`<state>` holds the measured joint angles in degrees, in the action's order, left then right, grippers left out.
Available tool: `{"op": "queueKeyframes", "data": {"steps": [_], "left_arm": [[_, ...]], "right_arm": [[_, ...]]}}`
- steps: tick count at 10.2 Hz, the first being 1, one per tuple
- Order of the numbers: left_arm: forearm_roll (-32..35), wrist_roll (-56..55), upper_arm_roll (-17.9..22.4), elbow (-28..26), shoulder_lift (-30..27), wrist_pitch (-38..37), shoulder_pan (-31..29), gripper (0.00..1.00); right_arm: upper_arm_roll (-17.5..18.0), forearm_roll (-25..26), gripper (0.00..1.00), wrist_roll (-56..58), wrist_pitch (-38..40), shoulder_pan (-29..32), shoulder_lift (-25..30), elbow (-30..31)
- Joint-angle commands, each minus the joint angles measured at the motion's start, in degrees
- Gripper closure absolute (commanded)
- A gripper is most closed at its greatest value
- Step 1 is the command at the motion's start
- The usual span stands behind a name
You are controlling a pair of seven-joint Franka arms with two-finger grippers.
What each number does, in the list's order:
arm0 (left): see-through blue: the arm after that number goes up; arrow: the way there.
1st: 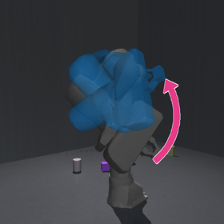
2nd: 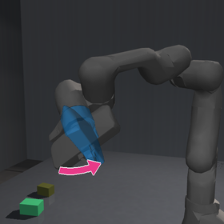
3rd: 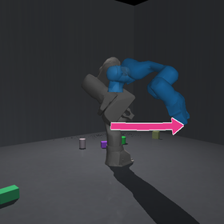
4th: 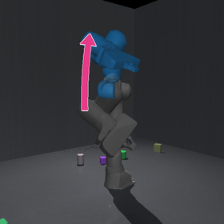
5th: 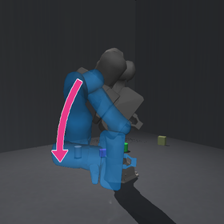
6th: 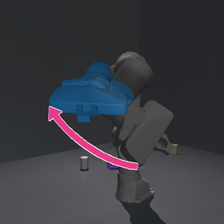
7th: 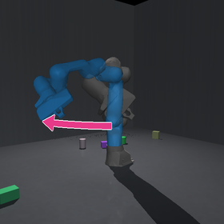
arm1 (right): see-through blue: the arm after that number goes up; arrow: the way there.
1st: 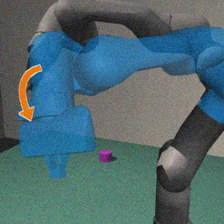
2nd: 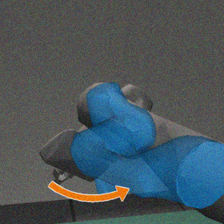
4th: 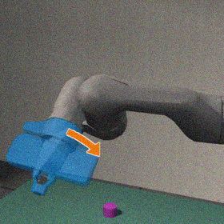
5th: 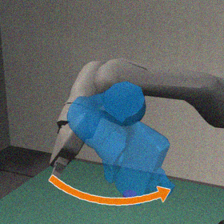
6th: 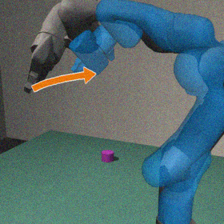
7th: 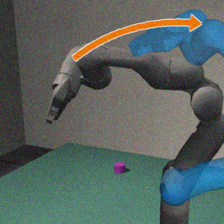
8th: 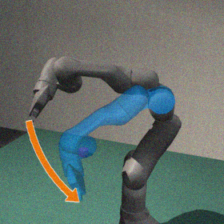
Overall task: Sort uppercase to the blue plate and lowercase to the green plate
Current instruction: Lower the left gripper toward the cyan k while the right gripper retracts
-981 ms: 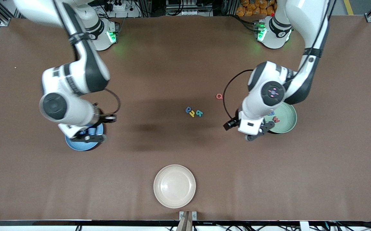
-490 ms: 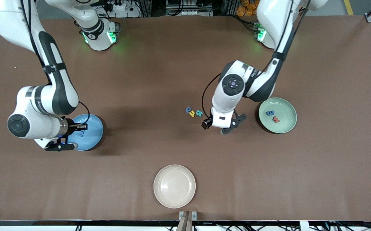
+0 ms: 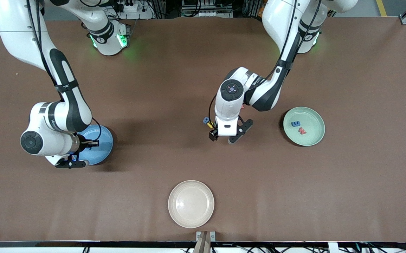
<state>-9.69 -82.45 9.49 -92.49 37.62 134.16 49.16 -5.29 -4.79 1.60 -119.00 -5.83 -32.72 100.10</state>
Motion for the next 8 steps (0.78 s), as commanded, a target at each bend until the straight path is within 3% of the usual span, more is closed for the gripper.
{"op": "queueKeyframes", "data": {"steps": [1, 3, 8], "left_arm": [[-6.63, -1.66, 1.40, 1.61, 1.22, -0.21, 0.77, 0.11], [-9.90, -2.27, 1.49, 1.70, 1.66, -0.21, 0.68, 0.12], [-9.57, -5.35, 1.31, 3.55, 5.17, -0.21, 2.86, 0.13]], "right_arm": [[0.54, -1.36, 0.00, 0.95, -0.26, 1.00, 1.60, -0.17], [0.63, -1.36, 0.00, 0.94, 0.09, 1.08, 4.40, -0.26], [0.71, -1.36, 0.00, 1.03, 3.25, 3.36, 13.19, -0.69]]}}
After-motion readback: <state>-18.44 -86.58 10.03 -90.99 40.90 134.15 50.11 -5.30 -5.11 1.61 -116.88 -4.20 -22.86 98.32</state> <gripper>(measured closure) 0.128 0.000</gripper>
